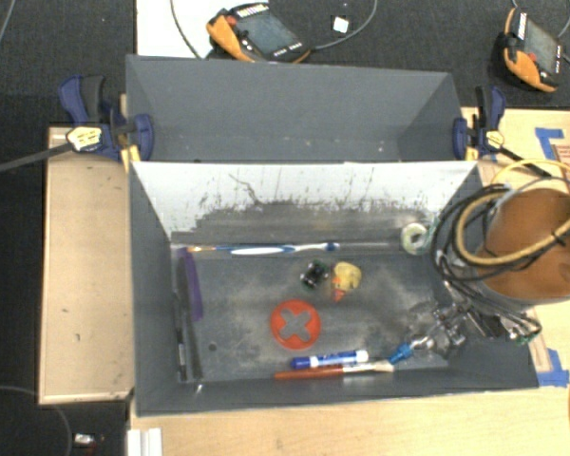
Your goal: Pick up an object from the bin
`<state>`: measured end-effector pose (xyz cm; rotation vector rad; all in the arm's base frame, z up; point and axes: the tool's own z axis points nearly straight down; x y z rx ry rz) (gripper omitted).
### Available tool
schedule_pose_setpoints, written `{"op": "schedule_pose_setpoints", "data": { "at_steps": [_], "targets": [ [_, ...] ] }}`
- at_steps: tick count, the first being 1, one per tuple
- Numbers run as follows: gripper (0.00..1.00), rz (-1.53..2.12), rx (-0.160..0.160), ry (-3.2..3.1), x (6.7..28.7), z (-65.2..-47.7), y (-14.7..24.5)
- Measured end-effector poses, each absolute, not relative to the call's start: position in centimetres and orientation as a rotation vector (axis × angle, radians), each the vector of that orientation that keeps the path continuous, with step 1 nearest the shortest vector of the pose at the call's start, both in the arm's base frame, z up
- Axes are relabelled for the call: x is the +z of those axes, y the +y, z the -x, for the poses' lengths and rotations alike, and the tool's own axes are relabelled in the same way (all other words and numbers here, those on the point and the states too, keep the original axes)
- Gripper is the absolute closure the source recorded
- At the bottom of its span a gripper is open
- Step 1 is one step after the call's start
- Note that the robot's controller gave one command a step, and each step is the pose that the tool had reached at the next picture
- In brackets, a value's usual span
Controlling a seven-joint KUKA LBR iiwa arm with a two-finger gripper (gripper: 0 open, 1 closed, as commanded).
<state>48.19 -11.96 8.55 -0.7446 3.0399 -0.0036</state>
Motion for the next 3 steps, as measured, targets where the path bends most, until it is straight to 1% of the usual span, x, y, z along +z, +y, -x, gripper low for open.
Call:
{"op": "schedule_pose_setpoints", "data": {
  "at_steps": [1, 2, 3],
  "targets": [
    [1.0, 0.744, -0.005, 3.039, 10.0, -48.2, -12.0],
    [1.0, 0.741, -0.002, 3.043, 12.8, -48.1, -11.9],
    [1.0, 0.735, -0.004, 3.041, 14.9, -48.2, -11.9]
  ]
}}
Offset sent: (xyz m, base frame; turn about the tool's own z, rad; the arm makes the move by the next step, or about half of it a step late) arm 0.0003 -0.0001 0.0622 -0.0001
